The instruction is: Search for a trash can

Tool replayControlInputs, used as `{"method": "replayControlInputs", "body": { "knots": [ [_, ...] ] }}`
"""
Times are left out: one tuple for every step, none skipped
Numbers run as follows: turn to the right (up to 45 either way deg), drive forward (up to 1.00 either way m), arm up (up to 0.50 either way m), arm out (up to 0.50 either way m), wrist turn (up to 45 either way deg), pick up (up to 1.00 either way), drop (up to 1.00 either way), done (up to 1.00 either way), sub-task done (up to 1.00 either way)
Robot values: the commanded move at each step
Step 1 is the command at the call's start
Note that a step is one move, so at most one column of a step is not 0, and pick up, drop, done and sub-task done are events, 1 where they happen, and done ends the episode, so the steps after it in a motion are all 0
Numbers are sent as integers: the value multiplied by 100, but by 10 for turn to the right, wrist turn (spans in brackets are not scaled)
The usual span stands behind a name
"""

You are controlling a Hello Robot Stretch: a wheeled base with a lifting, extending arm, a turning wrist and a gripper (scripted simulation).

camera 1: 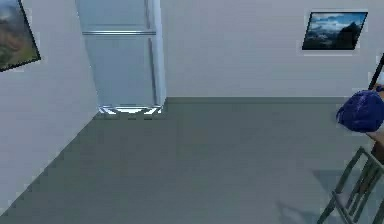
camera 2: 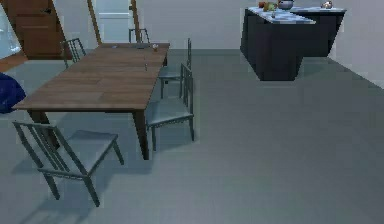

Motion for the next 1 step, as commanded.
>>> {"method": "replayControlInputs", "body": {
  "knots": [
    [210,0,0,0,0,0,0,0,0]
  ]
}}
